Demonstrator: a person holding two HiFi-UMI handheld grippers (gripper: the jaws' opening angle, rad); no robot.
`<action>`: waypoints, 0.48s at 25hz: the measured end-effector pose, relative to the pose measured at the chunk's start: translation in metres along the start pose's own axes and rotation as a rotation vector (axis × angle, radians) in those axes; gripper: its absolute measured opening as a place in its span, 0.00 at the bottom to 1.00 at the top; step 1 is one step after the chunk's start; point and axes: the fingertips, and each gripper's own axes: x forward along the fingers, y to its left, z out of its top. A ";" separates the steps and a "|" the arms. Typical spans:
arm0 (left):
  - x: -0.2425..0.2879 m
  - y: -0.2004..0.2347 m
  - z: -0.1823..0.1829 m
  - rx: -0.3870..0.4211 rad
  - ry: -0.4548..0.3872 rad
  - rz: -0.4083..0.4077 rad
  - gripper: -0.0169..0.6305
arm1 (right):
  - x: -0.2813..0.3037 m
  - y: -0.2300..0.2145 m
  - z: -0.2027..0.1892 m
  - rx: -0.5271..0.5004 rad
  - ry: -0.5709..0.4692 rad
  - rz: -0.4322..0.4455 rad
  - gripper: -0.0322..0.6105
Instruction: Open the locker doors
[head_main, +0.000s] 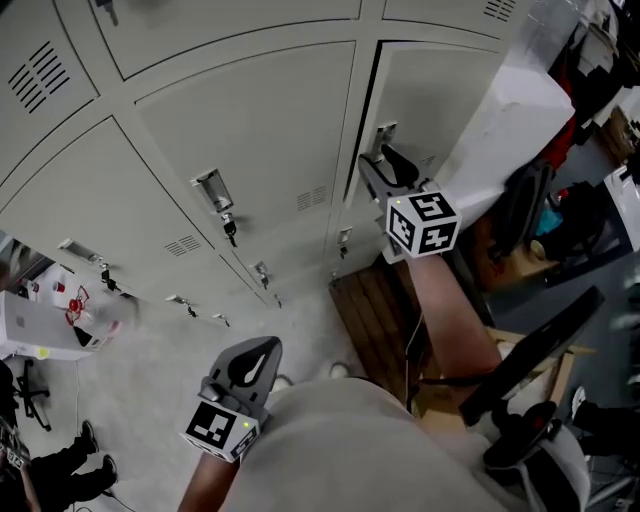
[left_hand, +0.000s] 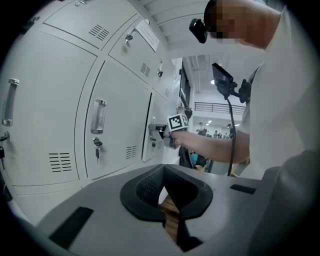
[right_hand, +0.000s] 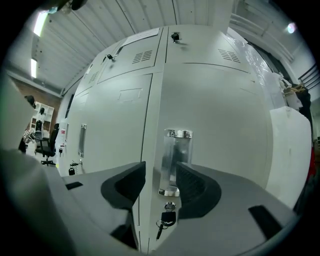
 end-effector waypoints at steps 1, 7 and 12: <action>-0.001 0.004 -0.001 0.000 0.000 0.002 0.04 | 0.003 -0.001 0.001 0.001 -0.001 -0.007 0.28; -0.010 0.022 0.000 0.015 0.007 0.010 0.04 | 0.014 -0.006 0.003 0.062 -0.001 -0.040 0.28; -0.015 0.031 -0.001 0.007 0.009 0.013 0.04 | 0.015 -0.005 0.002 0.073 -0.002 -0.074 0.22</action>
